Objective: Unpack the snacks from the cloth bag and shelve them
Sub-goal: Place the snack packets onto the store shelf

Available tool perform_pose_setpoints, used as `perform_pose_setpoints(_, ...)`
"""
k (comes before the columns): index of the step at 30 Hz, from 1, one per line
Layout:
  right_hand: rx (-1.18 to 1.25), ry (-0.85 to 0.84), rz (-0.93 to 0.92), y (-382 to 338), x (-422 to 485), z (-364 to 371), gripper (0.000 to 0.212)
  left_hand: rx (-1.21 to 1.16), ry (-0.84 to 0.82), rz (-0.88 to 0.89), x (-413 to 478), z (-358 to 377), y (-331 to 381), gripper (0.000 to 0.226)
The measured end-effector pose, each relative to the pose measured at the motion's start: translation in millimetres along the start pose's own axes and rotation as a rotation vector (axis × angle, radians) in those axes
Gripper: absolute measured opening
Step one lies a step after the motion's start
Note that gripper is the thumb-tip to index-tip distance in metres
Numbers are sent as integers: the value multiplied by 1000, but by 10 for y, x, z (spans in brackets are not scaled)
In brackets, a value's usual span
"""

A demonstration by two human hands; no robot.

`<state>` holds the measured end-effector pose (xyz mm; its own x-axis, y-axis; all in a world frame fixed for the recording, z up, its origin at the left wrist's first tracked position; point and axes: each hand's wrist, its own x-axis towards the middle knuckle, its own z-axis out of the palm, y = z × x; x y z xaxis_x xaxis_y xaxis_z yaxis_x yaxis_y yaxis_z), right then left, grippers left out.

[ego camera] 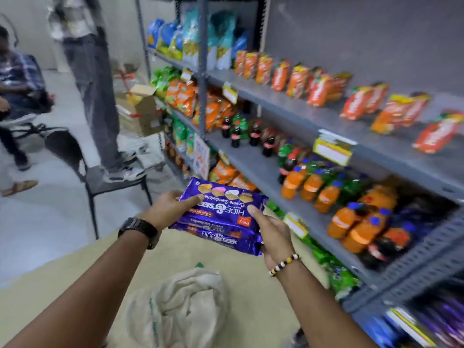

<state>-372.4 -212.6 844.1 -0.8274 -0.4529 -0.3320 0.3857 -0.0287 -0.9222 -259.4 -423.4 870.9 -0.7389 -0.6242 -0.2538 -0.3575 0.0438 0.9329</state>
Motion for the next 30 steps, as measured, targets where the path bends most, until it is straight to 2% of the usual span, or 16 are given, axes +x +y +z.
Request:
perform_pose_setpoints(3,-6,72,-89,-518,-455,-774,32,8,-25,113,-434,738,571,23)
perform_pose_setpoints(8,-97,280,-212,-1229,-1242,-2098,53,67,-156,246,-1033,1914,1348,37)
perform_pose_setpoints(11,-64,358,-263,-1626,-1808,-2943,57,50,-287,312,-1496,2725,1805,24)
perform_pose_setpoints(14,-96,469,-324,-1941,-2210,-3548,70,50,-385,353,-1854,3331,2180,21)
perform_pose_setpoints(16,-63,533,-378,-2142,-2486,-3953,56,59,-409,390,-2068,3781,2412,23)
perform_pose_setpoints(20,-3,609,-372,-2538,-2750,-4553,42,126,-467,432,-2283,4464,2864,41)
perform_pose_setpoints(22,-15,645,-348,-2696,-2750,-4782,41,152,-497,418,-2295,4787,3079,58)
perform_pose_setpoints(24,-38,691,-333,-2791,-2669,-4920,41,177,-502,446,-2211,5067,3240,60)
perform_pose_setpoints(27,-101,783,-333,-2851,-2481,-5008,48,181,-515,458,-1948,5457,3373,76)
perform_pose_setpoints(30,-222,855,-333,-2856,-2230,-5093,47,191,-529,475,-1778,5701,3391,57)
